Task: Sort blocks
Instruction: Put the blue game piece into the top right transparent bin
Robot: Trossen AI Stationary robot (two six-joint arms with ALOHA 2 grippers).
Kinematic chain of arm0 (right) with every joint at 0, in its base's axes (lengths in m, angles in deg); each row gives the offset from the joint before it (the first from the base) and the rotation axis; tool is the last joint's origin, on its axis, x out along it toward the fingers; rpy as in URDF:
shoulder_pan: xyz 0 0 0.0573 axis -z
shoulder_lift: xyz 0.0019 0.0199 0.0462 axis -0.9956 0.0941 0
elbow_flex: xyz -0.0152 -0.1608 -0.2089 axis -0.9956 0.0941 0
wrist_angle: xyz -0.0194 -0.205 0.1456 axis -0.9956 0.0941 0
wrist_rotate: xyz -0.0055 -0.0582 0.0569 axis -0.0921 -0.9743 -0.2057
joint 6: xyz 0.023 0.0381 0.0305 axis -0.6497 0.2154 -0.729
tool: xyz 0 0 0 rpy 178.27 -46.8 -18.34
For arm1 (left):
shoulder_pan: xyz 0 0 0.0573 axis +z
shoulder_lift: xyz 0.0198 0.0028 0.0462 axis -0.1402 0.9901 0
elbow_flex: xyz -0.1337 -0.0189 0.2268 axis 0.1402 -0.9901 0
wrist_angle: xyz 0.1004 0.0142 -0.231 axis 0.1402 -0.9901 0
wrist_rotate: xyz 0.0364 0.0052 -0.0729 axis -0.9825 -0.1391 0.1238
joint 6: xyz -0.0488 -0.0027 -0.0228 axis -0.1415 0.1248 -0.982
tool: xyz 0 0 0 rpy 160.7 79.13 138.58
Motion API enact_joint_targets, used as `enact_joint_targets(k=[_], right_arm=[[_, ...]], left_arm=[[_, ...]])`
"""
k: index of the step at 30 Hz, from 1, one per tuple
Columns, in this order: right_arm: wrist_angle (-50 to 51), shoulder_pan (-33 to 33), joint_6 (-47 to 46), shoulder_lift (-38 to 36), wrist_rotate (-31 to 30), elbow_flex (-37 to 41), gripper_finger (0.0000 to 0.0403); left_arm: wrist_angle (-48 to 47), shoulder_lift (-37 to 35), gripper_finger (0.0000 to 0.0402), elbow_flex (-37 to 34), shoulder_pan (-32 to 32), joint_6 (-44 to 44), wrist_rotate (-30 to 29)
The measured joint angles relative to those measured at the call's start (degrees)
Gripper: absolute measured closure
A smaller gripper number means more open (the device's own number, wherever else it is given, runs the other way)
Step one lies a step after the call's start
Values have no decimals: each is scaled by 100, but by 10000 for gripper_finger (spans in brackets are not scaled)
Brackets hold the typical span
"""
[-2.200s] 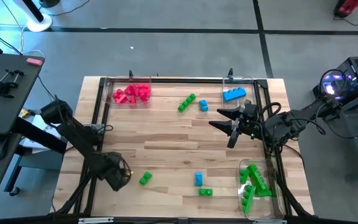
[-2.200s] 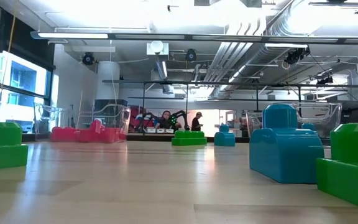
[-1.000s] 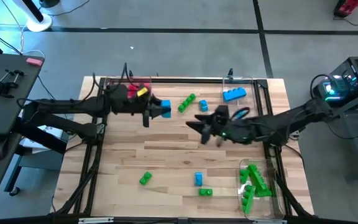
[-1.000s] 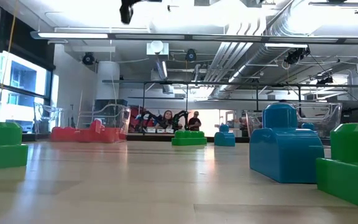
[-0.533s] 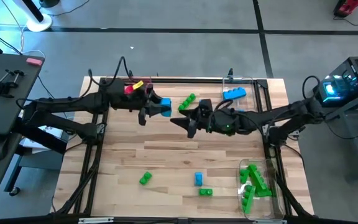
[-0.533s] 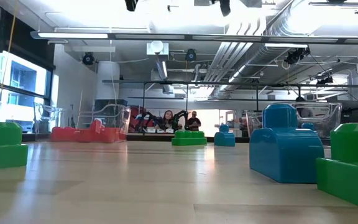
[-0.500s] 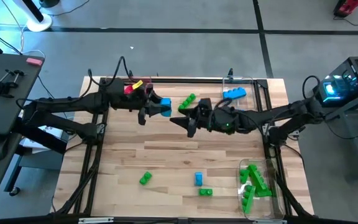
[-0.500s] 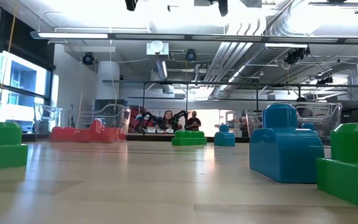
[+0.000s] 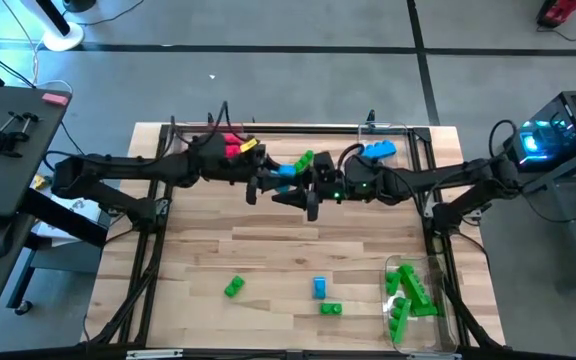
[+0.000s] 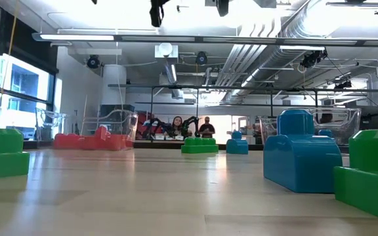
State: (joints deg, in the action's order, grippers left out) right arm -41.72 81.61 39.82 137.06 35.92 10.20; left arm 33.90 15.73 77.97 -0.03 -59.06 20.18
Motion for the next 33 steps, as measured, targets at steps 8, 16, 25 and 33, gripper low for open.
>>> enact_joint_targets(k=[8, 16, 25, 33], right_arm=[[66, 45, 157, -26, 34, -23, 210], [-45, 77, 285, -140, 274, -20, 210], [-231, 73, 454, -732, 158, -6, 210], [-209, 46, 1031, -406, -216, -70, 210]], left_arm=[[402, 14, 291, -7, 2, -63, 8], [513, -181, 291, -7, 112, -193, 155], [725, -1025, 291, 22, 679, -675, 1166], [827, -726, 291, 13, 594, -483, 970]])
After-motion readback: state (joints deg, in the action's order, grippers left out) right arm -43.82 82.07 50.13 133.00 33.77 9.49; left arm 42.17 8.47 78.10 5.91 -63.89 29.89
